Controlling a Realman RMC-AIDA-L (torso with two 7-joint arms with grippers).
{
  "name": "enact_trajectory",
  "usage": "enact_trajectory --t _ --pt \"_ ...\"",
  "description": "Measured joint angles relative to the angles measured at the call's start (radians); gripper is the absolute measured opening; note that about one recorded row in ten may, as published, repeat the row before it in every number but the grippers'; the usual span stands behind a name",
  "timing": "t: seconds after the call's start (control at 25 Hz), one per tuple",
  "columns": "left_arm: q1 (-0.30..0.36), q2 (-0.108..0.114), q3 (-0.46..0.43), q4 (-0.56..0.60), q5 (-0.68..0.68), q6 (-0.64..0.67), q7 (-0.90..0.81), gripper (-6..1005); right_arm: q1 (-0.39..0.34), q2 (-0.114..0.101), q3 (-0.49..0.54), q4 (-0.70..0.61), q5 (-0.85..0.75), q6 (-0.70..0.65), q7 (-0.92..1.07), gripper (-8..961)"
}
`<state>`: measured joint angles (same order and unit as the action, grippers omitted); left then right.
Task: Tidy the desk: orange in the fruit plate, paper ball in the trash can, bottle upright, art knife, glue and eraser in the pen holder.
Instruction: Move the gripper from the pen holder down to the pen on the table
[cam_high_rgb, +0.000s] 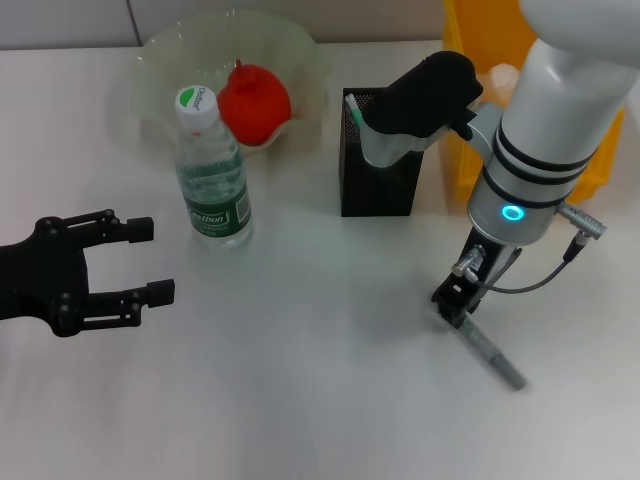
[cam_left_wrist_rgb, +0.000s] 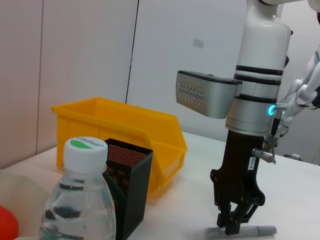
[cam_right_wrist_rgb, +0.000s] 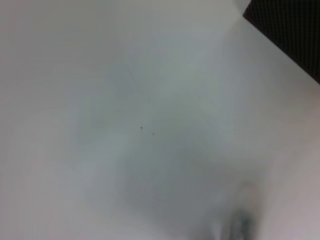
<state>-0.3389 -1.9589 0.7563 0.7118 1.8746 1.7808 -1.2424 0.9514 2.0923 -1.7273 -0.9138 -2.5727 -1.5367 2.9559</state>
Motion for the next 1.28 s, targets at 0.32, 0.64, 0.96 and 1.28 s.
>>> enact_trajectory --t 0.32,0.64,0.96,1.28 --pt "0.002 0.000 0.000 0.000 0.000 0.000 0.000 799 0.003 0.000 -0.011 0.003 0.003 0.004 0.000 101" --pt "0.009 -0.004 0.000 0.000 0.000 0.000 0.000 799 0.004 0.000 -0.017 -0.001 0.005 -0.003 0.000 78" --pt "0.018 -0.007 0.000 0.000 0.000 0.002 0.000 799 0.006 0.000 -0.061 0.006 0.024 0.007 0.000 357" --pt "0.025 -0.008 0.000 0.000 0.000 0.004 0.000 799 0.000 0.000 -0.073 -0.008 0.027 0.007 0.000 380"
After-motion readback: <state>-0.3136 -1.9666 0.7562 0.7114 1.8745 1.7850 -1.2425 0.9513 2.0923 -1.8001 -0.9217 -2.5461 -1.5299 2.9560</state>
